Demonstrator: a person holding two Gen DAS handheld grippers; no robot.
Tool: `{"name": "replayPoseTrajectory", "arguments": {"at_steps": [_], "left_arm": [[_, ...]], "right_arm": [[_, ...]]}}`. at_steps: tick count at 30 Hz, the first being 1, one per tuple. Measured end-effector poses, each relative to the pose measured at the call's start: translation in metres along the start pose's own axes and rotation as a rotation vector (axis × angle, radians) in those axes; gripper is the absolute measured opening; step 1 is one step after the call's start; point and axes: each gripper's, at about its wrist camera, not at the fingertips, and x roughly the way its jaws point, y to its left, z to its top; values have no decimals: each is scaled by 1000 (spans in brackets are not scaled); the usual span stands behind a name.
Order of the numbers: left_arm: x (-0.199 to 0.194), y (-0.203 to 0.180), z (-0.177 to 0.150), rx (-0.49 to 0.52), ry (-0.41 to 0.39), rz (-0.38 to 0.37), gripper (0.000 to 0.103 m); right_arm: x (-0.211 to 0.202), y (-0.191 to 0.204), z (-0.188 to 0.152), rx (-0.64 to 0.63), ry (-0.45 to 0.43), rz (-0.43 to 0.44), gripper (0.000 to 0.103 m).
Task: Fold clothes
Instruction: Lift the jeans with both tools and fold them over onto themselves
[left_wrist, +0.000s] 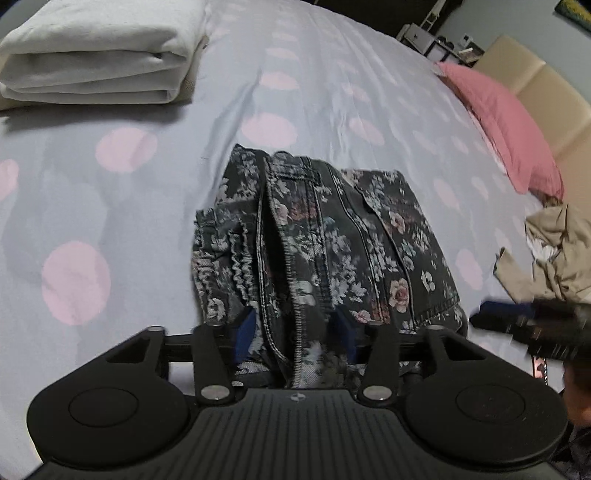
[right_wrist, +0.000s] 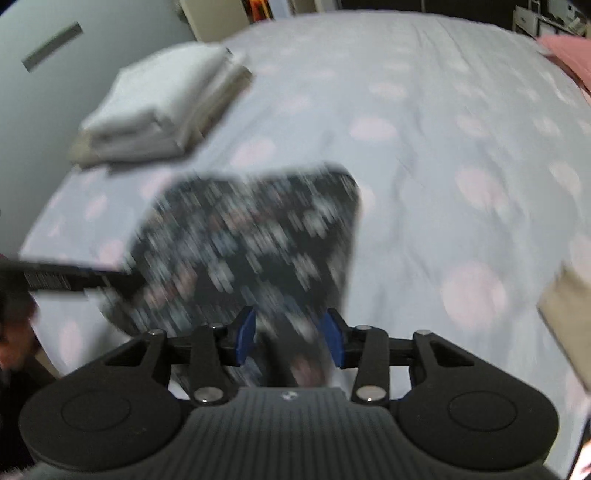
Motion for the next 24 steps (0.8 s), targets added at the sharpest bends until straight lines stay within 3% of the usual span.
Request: {"name": "replayPoseTrajectory", "arguments": {"at_steps": [1, 2, 5, 9, 17, 24], "left_arm": [[1, -2, 0, 10, 3, 4, 14], [0, -3, -1, 19, -2, 11, 8], [-5, -6, 1, 31, -50, 34, 3], [-16, -4, 5, 15, -115, 50, 1], [-9, 6, 5, -6, -70, 111, 1], [24, 9, 5, 41, 9, 190, 2]], "right_arm": [[3, -2, -10, 0, 10, -12, 45], [7, -3, -17, 3, 12, -24, 45], [11, 2, -33, -22, 11, -41, 45], [-1, 36, -45, -189, -52, -56, 45], [16, 78, -57, -475, -130, -108, 43], [43, 61, -57, -402, -51, -64, 40]]}}
